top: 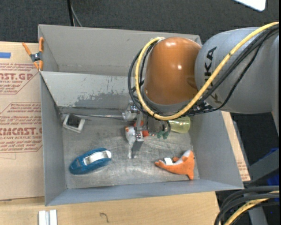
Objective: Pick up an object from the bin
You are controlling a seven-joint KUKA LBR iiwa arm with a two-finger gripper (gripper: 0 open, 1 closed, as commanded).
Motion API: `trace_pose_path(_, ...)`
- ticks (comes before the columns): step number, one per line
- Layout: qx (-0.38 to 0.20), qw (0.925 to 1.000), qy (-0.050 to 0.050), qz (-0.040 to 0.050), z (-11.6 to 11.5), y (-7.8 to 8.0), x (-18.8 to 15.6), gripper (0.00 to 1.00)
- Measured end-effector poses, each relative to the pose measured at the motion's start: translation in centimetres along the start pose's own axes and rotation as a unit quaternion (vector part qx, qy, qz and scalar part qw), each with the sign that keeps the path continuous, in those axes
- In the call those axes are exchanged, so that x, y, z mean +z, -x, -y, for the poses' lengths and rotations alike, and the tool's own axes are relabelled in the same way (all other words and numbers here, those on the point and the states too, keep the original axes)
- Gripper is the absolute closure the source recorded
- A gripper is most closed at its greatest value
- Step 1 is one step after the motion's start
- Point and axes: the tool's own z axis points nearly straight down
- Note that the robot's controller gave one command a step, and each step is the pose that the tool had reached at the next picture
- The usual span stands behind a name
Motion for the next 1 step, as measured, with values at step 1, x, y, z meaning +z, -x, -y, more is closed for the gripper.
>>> trace_pose_path(1,-0.005,1.0,0.0,0.0009,7.51,1.69,4.41,0.0)
